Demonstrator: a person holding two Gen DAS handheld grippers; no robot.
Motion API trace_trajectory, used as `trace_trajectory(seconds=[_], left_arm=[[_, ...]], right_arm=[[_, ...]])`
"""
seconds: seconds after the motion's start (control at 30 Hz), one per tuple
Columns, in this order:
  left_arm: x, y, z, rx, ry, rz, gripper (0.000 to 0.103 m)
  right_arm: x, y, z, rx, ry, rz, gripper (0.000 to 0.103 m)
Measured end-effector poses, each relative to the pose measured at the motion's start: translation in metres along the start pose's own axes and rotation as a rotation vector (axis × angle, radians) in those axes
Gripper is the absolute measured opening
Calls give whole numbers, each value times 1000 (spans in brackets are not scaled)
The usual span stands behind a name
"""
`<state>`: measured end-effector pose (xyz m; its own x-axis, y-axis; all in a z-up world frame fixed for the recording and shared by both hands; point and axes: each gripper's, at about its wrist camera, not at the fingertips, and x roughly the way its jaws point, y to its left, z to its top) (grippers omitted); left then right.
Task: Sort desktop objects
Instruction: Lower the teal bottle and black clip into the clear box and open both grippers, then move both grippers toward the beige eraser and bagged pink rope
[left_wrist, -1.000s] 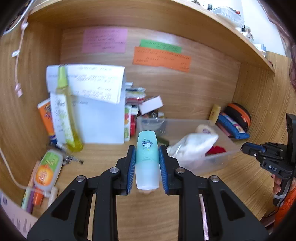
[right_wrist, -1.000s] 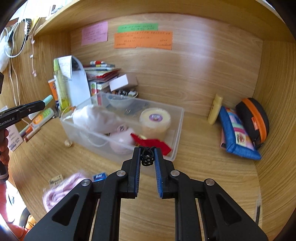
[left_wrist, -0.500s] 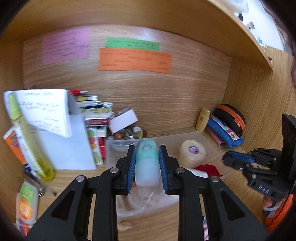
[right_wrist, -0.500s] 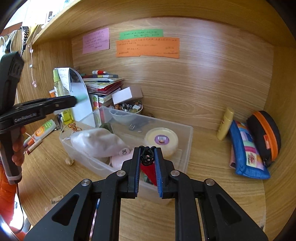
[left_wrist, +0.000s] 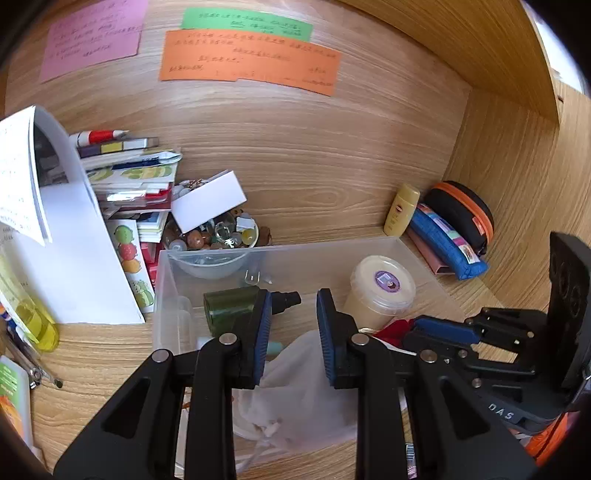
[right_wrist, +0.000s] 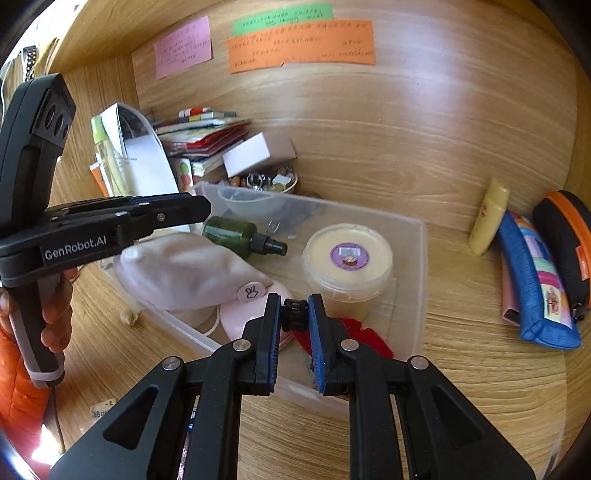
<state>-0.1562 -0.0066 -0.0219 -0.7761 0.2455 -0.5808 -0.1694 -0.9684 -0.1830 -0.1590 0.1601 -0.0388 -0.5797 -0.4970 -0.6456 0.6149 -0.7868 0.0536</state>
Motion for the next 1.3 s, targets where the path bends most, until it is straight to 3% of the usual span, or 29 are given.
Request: trace_trajectory(seconds=[0.23,0.37,0.5,0.57,0.63,0.73,0.87,0.97,1.03,1.3], left_arm=[[-4,7,0,-22,-8,4,24],[-9,7,2,-31,-14,1,33],[-26,5,4,-26,-50,16,41],[-40,5,3,-28,-84,39,61],[-52,7,2,-35,-116,69,72],[-69,10,-1,-45,-138,94,75],[-85,14,-11,-56,-147,130,89],[-94,12,-23,-39,-141,155,89],[-98,11,-34,-26,-130,175,90],[-109,19,-80,-56,-67,221,91]], right_arm=[[3,5,-1,-23,9,-18,13],[4,4,-1,-18,15,-18,15],[-1,4,0,-10,10,-18,29],[-6,7,-1,-12,-6,-21,36],[-12,10,-1,-22,-28,-28,41],[-19,15,-1,-27,-49,-31,52],[-31,22,-5,-20,-71,-29,70],[-40,27,-11,-24,-77,-32,76],[-45,28,-15,-8,-66,-26,86],[-44,46,-46,93,33,1,88]])
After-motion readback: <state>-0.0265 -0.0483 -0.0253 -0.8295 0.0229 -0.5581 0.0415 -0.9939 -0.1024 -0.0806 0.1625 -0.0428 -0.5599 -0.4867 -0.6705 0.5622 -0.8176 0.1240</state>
